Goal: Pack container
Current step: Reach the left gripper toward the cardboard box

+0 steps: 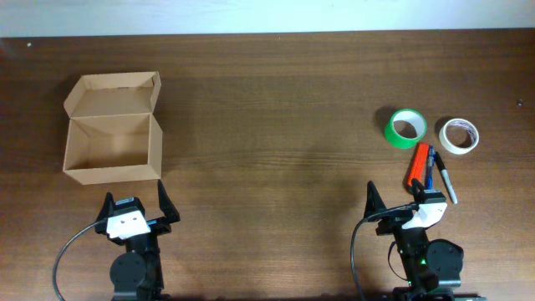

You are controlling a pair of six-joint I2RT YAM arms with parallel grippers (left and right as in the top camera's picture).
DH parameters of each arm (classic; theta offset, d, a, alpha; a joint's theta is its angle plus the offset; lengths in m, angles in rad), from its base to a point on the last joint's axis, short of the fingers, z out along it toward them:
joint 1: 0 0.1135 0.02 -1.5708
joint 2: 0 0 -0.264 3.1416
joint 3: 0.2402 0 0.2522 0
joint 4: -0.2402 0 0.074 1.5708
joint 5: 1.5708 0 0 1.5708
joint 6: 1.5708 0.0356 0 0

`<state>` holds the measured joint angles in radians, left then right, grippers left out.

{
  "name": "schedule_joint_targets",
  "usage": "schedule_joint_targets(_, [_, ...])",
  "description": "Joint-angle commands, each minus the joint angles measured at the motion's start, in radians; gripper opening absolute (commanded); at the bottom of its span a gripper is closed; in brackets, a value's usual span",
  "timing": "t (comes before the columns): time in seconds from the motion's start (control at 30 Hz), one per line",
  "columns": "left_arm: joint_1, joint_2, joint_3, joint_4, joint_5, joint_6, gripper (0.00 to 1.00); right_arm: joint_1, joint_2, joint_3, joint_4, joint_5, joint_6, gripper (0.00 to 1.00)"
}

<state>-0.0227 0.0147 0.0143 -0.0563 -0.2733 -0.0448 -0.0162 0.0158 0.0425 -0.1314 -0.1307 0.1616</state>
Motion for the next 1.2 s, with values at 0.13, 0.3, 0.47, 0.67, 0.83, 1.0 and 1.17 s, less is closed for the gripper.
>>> schedule_joint_targets(0.13, [0.006,-0.01,-0.006,-0.001,0.007,0.008,1.0,0.003,-0.01,-0.007,-0.001,0.012,0.008,0.99])
schedule_joint_targets(0.3, [0.006,-0.01,-0.006,-0.001,0.007,0.008,1.0,0.003,-0.01,-0.007,-0.001,0.012,0.008,0.99])
schedule_joint_targets(0.47, [0.006,-0.01,-0.006,-0.002,0.007,0.008,1.0,0.003,-0.01,-0.007,-0.001,0.012,0.008,0.99])
schedule_joint_targets(0.67, [0.006,-0.01,-0.006,-0.001,0.007,0.008,1.0,0.003,-0.01,-0.007,-0.001,0.012,0.008,0.99])
schedule_joint_targets(0.83, [0.006,-0.01,-0.006,-0.001,0.007,0.008,1.0,0.003,-0.01,-0.007,-0.001,0.011,0.008,0.99])
schedule_joint_targets(1.0, [0.006,-0.01,-0.006,-0.002,0.008,0.008,1.0,0.003,-0.01,-0.007,0.001,0.018,0.006,0.99])
schedule_joint_targets(1.17, [0.006,-0.009,-0.006,-0.002,0.007,0.008,1.0,0.003,-0.004,-0.007,-0.007,0.056,0.005,0.99])
